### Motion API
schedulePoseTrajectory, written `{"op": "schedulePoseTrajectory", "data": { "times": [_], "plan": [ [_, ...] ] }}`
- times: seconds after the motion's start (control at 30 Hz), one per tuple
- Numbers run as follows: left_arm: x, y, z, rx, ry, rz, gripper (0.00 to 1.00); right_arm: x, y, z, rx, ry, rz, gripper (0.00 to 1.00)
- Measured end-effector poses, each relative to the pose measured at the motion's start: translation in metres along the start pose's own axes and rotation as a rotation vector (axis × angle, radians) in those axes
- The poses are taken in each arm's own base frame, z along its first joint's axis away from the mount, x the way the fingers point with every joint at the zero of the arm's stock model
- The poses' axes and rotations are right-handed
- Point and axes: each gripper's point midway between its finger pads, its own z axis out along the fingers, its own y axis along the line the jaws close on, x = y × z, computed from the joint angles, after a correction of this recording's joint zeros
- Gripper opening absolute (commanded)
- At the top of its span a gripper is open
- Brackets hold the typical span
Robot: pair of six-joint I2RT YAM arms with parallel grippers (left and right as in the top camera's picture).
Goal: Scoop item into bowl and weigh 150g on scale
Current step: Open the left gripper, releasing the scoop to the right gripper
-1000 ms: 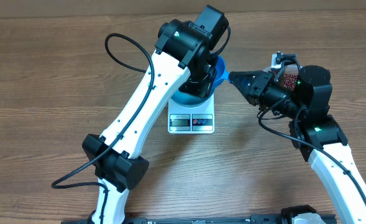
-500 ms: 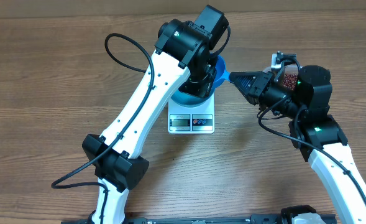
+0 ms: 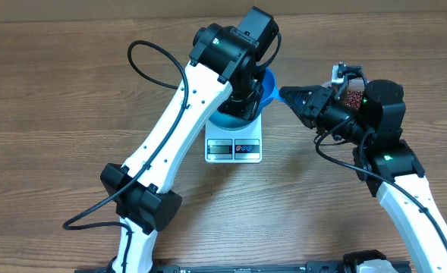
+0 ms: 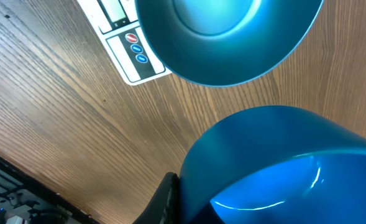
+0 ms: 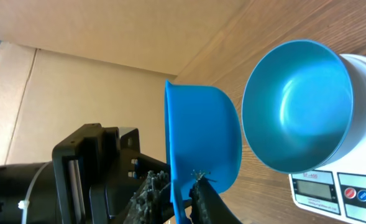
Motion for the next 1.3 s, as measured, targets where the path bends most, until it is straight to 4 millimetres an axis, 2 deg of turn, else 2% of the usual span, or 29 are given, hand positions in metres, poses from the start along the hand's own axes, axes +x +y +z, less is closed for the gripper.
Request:
{"op": "schedulePoseTrajectory", "data": {
  "times": [0.07,0.33,0.37,0.4,0.43,0.47,0.5,0.53,1.03,1.17,1.3],
  "plan": [
    [0.000,0.000,0.000,0.000,0.000,0.000,0.05,0.000,-0.001,0.000,0.005,-0.002,0.004,0.04],
    [0.000,0.000,0.000,-0.002,0.000,-0.001,0.05,0.000,-0.002,0.000,0.007,-0.002,0.005,0.04],
    [0.000,0.000,0.000,-0.002,0.000,-0.001,0.06,0.000,-0.002,0.000,0.007,-0.002,0.004,0.04],
    [0.000,0.000,0.000,-0.002,0.000,-0.001,0.11,0.000,-0.002,0.000,0.007,-0.002,0.005,0.04],
    [0.000,0.000,0.000,-0.002,0.000,-0.001,0.20,0.000,-0.002,0.000,0.007,-0.003,0.005,0.04],
    [0.000,0.001,0.000,-0.002,0.001,0.000,0.38,0.000,-0.002,0.000,0.008,-0.004,0.005,0.04],
    [0.000,0.000,0.000,-0.002,0.000,0.001,0.77,0.000,-0.002,0.000,0.009,-0.003,0.006,0.04],
    [0.000,0.000,0.000,-0.001,0.001,-0.002,0.99,0.000,-0.003,0.000,0.011,-0.003,0.008,0.04],
    [0.001,0.000,-0.006,0.014,0.007,0.037,0.99,-0.001,-0.007,0.000,0.031,-0.012,-0.011,0.04],
    [0.000,0.000,-0.022,0.052,0.014,0.092,1.00,0.001,-0.011,0.000,0.048,-0.006,-0.034,0.04],
    [-0.009,0.002,-0.059,0.135,0.016,0.158,1.00,0.001,-0.014,0.000,0.060,-0.006,-0.076,0.04]
  ]
}}
